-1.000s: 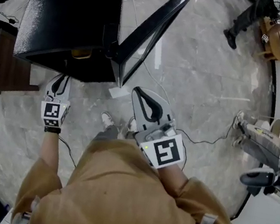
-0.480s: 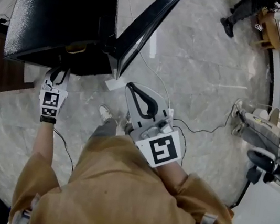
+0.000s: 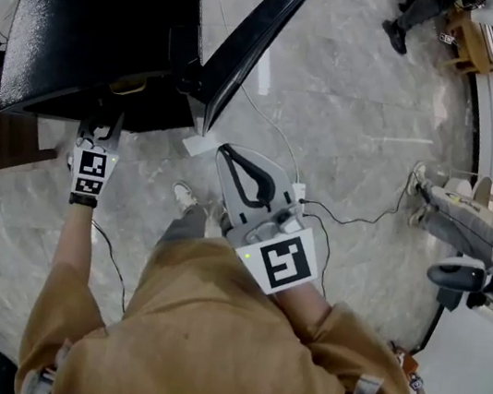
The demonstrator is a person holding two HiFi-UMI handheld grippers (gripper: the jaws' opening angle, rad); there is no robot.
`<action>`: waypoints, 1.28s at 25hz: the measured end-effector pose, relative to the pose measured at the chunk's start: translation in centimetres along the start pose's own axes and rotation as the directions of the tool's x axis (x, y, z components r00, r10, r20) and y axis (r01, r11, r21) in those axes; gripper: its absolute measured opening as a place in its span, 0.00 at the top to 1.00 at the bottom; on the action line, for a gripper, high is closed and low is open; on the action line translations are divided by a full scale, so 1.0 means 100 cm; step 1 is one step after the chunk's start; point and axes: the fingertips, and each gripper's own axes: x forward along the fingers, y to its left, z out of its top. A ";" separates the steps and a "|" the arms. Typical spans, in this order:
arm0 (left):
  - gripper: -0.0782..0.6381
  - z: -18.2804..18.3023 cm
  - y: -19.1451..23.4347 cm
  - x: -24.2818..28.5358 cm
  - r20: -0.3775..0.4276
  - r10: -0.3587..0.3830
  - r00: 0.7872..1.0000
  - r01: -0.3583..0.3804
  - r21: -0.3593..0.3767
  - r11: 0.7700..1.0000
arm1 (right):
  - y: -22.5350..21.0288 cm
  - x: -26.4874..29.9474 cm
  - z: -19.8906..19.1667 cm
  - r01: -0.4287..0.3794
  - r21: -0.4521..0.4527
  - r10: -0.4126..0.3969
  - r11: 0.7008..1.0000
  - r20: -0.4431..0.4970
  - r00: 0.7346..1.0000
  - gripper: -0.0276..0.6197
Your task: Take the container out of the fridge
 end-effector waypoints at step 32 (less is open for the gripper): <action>0.76 -0.054 0.006 0.090 -0.215 -0.083 0.973 0.130 0.217 0.967 | -0.007 0.001 -0.031 0.090 0.019 -0.088 0.996 -0.079 0.993 0.95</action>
